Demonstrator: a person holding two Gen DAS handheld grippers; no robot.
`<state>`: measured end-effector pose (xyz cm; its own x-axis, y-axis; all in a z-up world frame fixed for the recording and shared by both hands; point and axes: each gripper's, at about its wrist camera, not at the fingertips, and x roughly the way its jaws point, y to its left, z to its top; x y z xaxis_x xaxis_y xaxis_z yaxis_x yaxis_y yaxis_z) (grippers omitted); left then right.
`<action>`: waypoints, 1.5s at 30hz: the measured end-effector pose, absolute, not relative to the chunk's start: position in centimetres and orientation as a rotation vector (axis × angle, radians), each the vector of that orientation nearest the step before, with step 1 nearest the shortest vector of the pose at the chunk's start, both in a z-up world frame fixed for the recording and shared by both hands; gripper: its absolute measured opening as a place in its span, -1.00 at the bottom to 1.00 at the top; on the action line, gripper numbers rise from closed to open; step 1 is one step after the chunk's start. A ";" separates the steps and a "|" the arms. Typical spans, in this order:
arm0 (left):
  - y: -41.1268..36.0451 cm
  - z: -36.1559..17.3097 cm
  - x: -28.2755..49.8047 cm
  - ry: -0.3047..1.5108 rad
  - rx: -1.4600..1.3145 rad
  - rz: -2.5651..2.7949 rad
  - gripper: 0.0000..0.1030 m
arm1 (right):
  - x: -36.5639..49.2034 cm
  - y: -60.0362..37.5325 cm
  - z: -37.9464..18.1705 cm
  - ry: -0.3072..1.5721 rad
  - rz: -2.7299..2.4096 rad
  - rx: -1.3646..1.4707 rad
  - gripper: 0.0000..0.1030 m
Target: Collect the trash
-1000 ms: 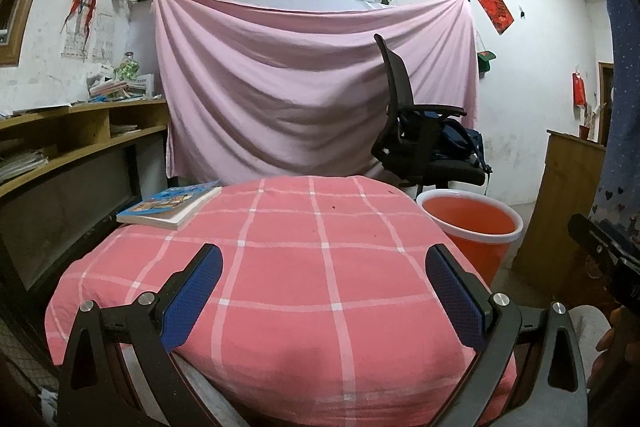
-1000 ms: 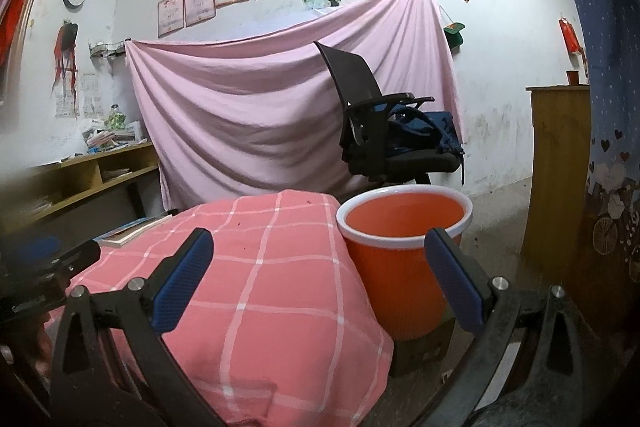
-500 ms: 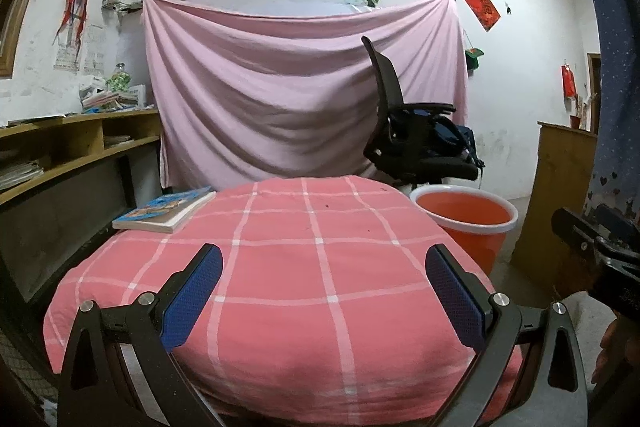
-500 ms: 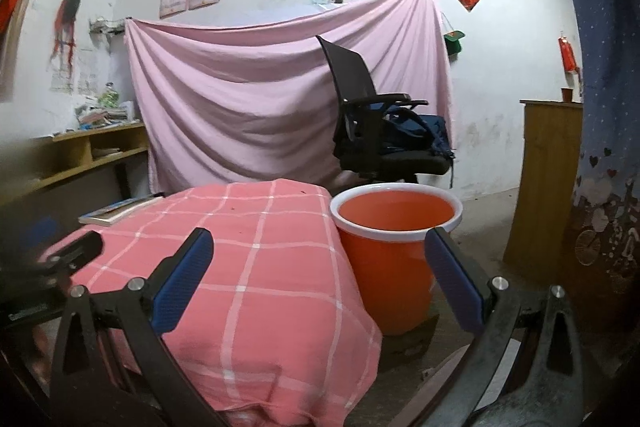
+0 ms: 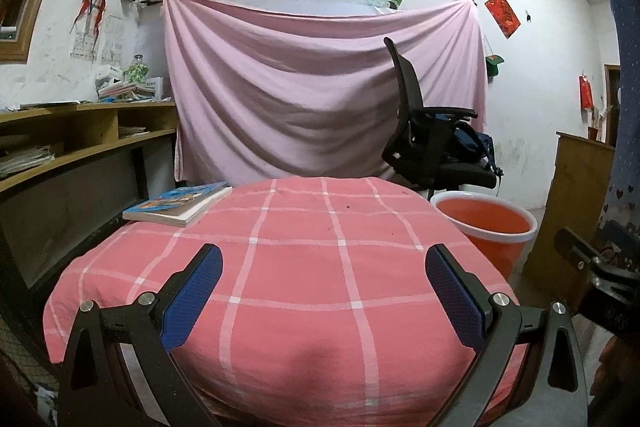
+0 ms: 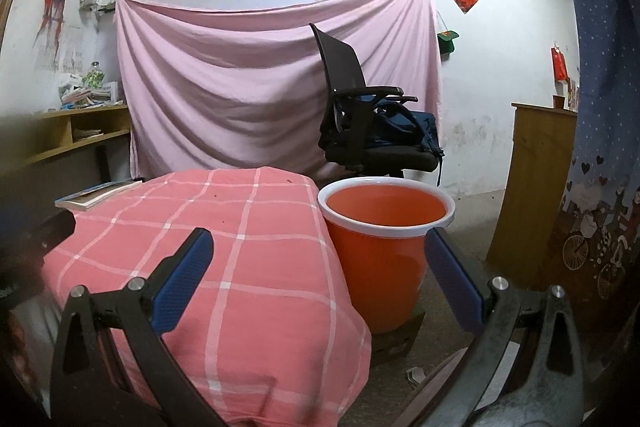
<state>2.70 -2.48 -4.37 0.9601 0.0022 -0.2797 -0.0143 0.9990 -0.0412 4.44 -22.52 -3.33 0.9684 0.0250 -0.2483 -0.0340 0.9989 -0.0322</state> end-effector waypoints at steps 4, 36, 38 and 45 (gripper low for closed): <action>-2.5 -4.4 2.8 0.287 -0.039 0.010 0.93 | 4.5 -22.9 -3.3 0.254 0.025 -0.018 1.00; -2.6 -4.6 2.7 0.284 -0.029 0.011 0.93 | 4.2 -23.0 -3.1 0.244 0.038 -0.004 1.00; -2.6 -4.6 2.7 0.284 -0.029 0.011 0.93 | 4.2 -23.0 -3.1 0.244 0.038 -0.004 1.00; -2.6 -4.7 2.7 0.285 -0.027 0.010 0.93 | 4.2 -23.0 -3.1 0.244 0.037 -0.002 1.00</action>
